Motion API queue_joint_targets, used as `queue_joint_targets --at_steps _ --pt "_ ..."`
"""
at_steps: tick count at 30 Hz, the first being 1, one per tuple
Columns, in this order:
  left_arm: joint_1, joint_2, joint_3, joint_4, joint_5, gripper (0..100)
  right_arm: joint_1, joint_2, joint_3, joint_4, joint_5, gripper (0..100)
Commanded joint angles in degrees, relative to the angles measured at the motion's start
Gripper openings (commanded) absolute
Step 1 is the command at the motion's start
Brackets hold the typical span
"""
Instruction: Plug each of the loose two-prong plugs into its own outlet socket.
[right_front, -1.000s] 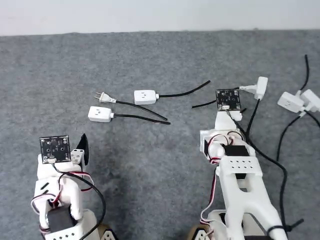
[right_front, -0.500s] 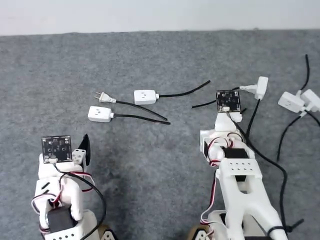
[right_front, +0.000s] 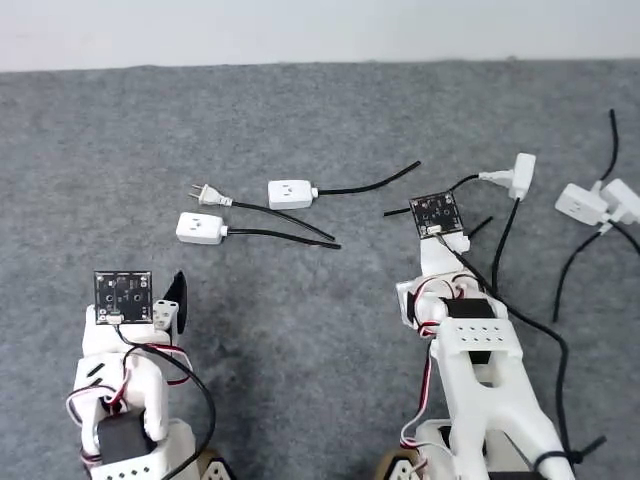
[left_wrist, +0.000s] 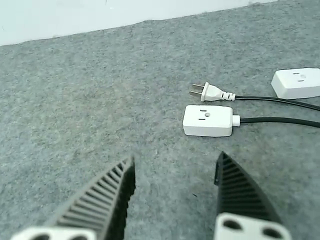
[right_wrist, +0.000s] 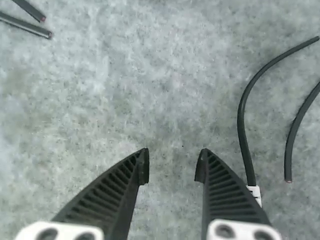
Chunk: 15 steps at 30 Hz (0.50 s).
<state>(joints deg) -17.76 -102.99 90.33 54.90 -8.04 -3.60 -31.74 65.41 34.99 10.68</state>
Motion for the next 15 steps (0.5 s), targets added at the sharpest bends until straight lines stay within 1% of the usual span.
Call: queue_joint_targets --at_steps 1,15 --pt "0.4 -0.2 -2.2 2.8 -0.9 25 -0.7 -1.7 -3.3 0.5 0.7 16.6" --pt "0.4 -0.2 -2.5 3.3 -1.0 25 -0.6 -1.7 -3.1 0.4 0.7 16.6"
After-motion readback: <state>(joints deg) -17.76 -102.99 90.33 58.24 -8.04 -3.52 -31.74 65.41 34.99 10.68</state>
